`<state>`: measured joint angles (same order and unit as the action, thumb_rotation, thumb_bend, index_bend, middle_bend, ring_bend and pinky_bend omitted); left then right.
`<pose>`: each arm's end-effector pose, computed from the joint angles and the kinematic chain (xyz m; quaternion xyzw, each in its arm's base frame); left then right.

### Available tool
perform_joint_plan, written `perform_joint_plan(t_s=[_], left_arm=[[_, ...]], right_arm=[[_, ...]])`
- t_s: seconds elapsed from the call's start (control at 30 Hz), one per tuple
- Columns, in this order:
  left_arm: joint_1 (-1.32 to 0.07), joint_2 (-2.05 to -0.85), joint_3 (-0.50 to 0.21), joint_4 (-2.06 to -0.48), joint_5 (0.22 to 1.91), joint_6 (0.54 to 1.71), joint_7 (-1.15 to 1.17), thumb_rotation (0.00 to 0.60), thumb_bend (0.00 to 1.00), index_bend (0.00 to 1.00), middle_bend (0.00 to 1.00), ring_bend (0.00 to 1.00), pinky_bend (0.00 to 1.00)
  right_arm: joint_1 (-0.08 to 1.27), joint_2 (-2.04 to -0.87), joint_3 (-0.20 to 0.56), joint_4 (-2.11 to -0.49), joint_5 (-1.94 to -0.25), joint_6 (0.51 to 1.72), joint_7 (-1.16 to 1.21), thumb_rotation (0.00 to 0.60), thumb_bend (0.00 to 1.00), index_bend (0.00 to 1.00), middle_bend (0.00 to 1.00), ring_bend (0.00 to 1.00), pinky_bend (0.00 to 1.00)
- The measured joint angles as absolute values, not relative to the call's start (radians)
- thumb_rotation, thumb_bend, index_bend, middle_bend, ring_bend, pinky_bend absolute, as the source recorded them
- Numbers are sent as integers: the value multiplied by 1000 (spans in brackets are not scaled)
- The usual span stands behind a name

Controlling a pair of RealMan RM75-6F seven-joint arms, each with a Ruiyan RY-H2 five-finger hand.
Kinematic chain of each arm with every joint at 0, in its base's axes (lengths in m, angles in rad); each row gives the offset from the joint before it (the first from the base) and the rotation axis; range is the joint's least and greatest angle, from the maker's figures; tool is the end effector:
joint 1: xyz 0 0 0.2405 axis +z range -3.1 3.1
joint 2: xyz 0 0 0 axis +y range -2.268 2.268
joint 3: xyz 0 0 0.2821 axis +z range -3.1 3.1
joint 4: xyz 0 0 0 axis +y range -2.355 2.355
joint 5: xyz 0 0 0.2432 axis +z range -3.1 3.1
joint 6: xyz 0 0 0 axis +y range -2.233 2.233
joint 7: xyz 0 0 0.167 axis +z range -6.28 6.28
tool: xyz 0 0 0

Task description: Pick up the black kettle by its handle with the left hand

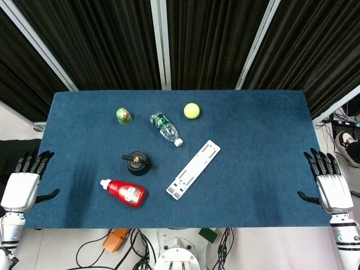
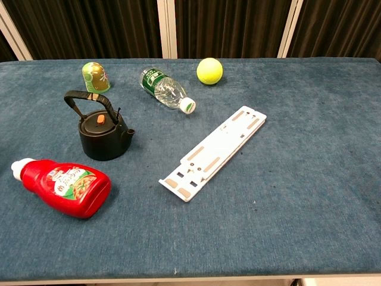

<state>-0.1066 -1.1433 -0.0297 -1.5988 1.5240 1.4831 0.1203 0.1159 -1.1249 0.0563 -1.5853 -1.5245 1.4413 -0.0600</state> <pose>-0.3415 0.2113 0.1276 -0.6296 -0.3484 -0.3613 0.5930 -0.3447 -0.2214 0.1336 0.6285 -0.3589 0.3683 0.5835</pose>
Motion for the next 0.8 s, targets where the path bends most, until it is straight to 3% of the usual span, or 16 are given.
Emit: perform_joint_plan(t_s=[0.5, 0.8], left_arm=[[-181, -1139, -53, -1617, 1600, 1457, 131, 600, 110, 94, 112, 50, 0], [-354, -1147, -89, -1704, 1687, 1288, 181, 600, 110, 166, 177, 117, 0]], right_arm=[[111, -1124, 48, -1578, -1527, 1445, -56, 600, 39, 0, 0, 0, 0], [105, -1135, 36, -1568, -1516, 1431, -56, 600, 39, 0, 0, 0, 0]])
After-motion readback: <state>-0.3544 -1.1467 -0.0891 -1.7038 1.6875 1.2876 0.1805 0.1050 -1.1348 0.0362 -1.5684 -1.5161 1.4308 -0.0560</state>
